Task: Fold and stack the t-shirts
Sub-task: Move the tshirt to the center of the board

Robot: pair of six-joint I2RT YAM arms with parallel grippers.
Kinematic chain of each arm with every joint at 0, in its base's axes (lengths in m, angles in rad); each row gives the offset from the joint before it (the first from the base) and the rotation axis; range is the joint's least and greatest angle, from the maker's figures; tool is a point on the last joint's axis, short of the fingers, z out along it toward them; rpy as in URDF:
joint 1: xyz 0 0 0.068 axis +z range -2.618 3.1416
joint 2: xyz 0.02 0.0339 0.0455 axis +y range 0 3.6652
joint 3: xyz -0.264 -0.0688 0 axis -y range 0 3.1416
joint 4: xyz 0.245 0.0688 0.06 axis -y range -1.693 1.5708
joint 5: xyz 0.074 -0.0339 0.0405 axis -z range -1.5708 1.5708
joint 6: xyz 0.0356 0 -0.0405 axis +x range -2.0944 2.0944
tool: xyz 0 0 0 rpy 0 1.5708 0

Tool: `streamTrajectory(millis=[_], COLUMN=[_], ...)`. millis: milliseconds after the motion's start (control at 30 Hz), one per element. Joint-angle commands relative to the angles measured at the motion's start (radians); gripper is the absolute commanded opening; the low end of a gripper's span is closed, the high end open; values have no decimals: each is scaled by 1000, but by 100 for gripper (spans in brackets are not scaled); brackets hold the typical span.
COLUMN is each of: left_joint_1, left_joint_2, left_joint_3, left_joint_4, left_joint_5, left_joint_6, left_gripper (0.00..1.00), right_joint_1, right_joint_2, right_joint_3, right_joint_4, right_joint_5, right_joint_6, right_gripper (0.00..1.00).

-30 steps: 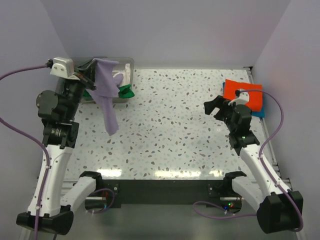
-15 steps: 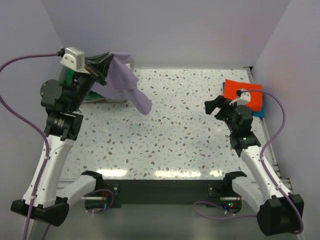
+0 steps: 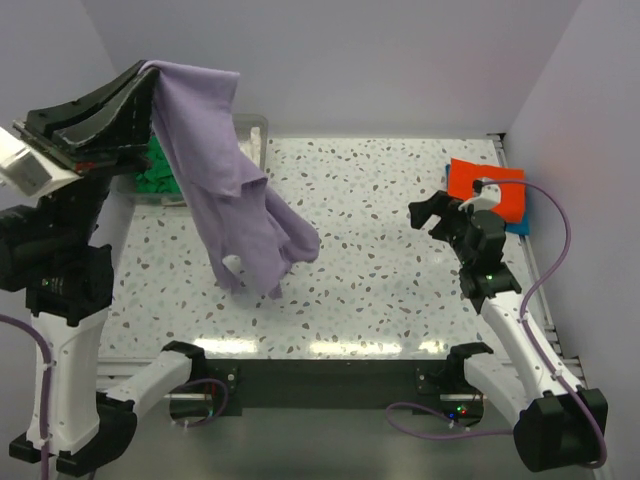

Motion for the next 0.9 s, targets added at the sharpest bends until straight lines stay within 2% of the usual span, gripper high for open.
streamTrajectory(millis=[0, 133, 333, 367, 433, 500, 633, 667, 700, 800, 867], left_joint_1=[-7, -9, -7, -18, -53, -133, -233, -251, -259, -279, -285], left_joint_2=[6, 55, 205, 233, 347, 439, 773, 827, 918, 1038, 1053], left_joint_3=[96, 90, -63, -91, -129, -127, -35, -21, -10, 8, -2], left_joint_4=[45, 51, 157, 215, 240, 228, 192, 197, 204, 243, 244], left_joint_5=[44, 70, 113, 121, 102, 56, 76, 93, 120, 138, 138], left_joint_6=[2, -27, -128, -147, -145, -110, -87, -96, -107, -145, -145], left_gripper=[0, 0, 0, 0, 0, 0, 0, 5, 21, 50, 57], right_joint_1=[-1, -2, -2, -2, -1, -2, -1, -1, -2, -2, -1], right_joint_2=[-5, -6, -32, -35, -40, -46, -55, -57, -55, -39, -19], right_joint_3=[37, 39, 31, 31, 29, 26, 23, 22, 19, 14, 14], right_joint_4=[18, 12, -4, -7, -11, -16, -25, -27, -25, -14, 1], right_joint_5=[-25, -33, -16, -14, -11, -5, 15, 21, 21, 35, 30], right_joint_6=[5, 3, 3, 5, 6, 8, 5, 2, 2, 0, -1], right_gripper=[99, 99, 99, 99, 99, 99, 99, 99, 99, 99, 99])
